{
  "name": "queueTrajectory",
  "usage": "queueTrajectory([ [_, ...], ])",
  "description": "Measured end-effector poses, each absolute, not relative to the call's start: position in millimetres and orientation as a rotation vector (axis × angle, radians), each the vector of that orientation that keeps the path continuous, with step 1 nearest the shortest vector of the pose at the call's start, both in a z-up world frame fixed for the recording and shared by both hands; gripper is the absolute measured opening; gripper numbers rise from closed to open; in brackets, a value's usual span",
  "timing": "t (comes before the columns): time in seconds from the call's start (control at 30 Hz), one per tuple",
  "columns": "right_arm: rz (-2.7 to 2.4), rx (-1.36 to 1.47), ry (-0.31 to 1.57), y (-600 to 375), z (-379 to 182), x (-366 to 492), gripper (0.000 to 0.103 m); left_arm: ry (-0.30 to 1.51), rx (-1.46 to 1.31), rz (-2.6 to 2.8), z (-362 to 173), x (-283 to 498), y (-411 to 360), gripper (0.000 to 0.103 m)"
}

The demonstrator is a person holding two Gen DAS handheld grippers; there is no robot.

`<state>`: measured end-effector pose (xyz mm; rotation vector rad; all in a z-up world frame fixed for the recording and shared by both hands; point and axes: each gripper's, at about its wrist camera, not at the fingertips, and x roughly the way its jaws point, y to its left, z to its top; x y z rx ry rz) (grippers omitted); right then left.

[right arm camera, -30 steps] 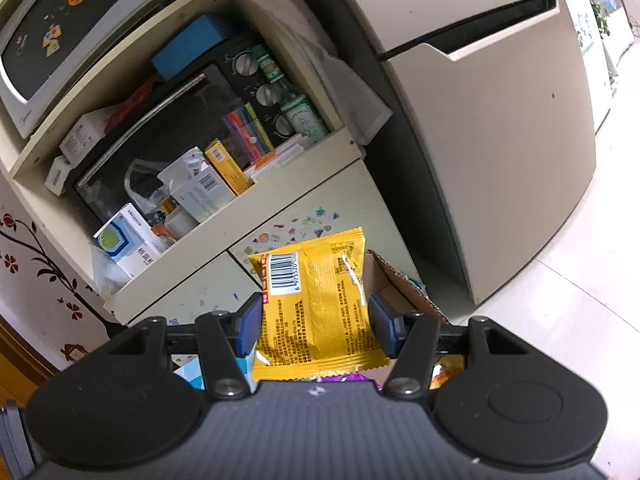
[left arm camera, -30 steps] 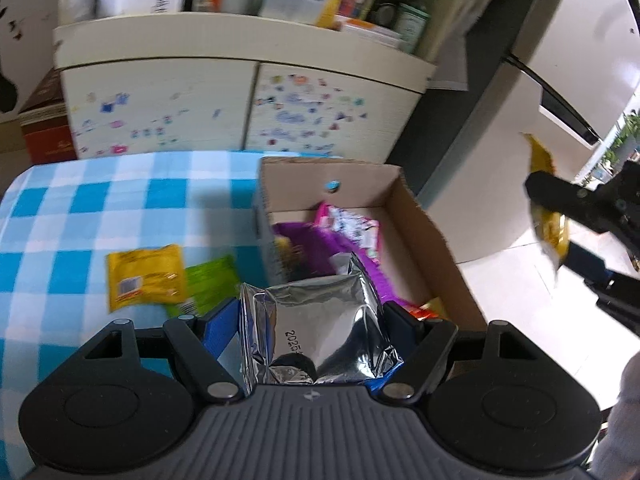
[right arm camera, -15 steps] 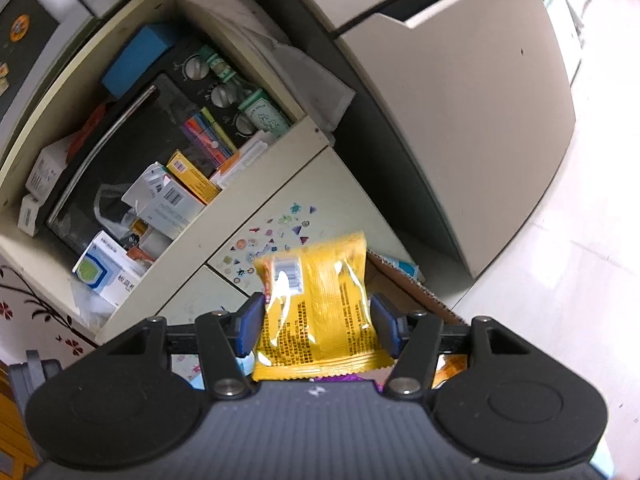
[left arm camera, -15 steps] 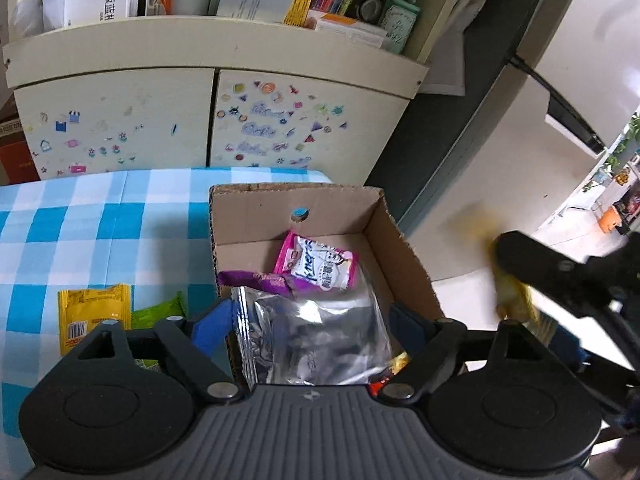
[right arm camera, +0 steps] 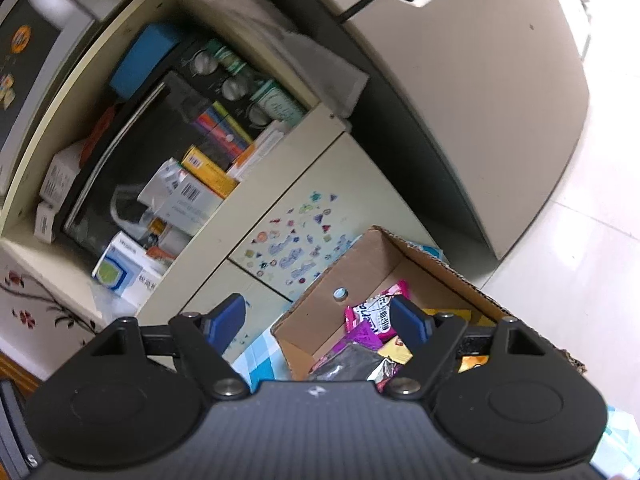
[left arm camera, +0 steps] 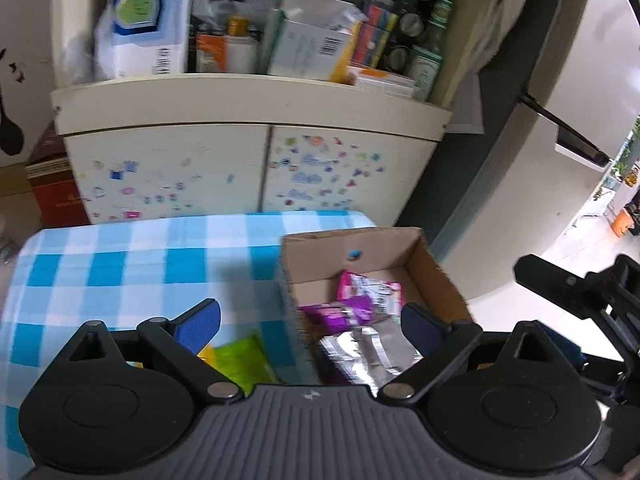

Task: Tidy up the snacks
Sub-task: 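Carry the silver foil pack into the box while the right tool drops the yellow pack in, then move both open tools back over the yellow and green packs on the cloth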

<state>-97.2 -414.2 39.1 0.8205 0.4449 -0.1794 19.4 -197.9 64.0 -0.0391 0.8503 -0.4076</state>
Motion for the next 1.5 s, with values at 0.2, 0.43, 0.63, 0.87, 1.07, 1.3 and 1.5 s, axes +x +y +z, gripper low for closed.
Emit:
queueTrajectory([
  [0.2,-0.121,0.735,0.475,-393.1,40.5,-88.4,0.08,0.862,-0.041,-0.338,57.9,25.0,-159.0,0.099],
  [0.43,-0.067,0.654,0.514,-368.5,38.2,-78.6,0.08,0.894,-0.062,-0.279,44.4,28.3,-119.2,0.099],
  [0.63,-0.027,0.597,0.539,-349.8,34.2,-72.5,0.08,0.917,-0.08,-0.232,32.6,34.8,-95.4,0.099],
  [0.87,0.029,0.526,0.572,-326.5,29.2,-65.8,0.08,0.953,-0.1,-0.166,6.4,54.7,-88.4,0.099],
  [1.07,0.095,0.441,0.593,-305.3,26.2,-63.4,0.08,0.987,-0.097,-0.126,-20.2,77.9,-93.8,0.099],
  [1.3,0.146,0.379,0.644,-282.2,16.0,-56.0,0.08,1.008,-0.083,-0.085,-45.1,103.6,-103.1,0.099],
  [1.5,0.198,0.324,0.703,-260.8,1.4,-47.8,0.08,1.041,-0.027,-0.058,-69.9,120.5,-105.8,0.1],
])
